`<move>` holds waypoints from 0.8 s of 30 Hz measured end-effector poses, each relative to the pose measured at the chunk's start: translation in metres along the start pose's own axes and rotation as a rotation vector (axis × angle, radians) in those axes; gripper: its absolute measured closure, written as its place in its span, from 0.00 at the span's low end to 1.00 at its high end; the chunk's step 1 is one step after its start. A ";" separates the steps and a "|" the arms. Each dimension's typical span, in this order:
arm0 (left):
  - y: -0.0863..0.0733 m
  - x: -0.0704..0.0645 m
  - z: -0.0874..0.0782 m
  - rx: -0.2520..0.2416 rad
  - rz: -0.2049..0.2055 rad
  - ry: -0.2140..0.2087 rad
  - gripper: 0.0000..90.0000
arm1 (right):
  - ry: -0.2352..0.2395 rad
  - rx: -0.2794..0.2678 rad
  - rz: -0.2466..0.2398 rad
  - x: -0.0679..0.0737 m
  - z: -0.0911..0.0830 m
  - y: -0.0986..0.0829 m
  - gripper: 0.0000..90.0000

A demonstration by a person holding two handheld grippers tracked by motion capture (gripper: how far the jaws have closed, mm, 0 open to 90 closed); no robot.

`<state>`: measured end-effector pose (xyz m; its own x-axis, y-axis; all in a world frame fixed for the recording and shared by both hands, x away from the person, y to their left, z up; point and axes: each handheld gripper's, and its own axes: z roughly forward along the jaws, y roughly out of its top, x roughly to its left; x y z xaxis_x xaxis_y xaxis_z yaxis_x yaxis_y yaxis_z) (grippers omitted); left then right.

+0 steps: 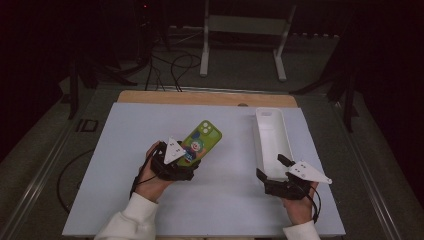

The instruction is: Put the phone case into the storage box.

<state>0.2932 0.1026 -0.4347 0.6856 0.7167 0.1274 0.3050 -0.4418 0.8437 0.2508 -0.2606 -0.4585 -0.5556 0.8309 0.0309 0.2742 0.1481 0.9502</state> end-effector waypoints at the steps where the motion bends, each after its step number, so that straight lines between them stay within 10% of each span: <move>1: 0.001 0.000 -0.001 -0.003 0.002 0.001 0.18 | 0.004 0.002 -0.001 0.000 0.000 0.001 0.10; 24: 0.019 -0.004 -0.011 -0.094 0.052 0.001 0.18 | 0.107 0.015 0.007 0.002 0.010 0.043 0.09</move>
<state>0.2892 0.0972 -0.4133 0.6984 0.6945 0.1728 0.2055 -0.4258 0.8812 0.2698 -0.2474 -0.4212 -0.6345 0.7697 0.0710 0.2891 0.1512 0.9453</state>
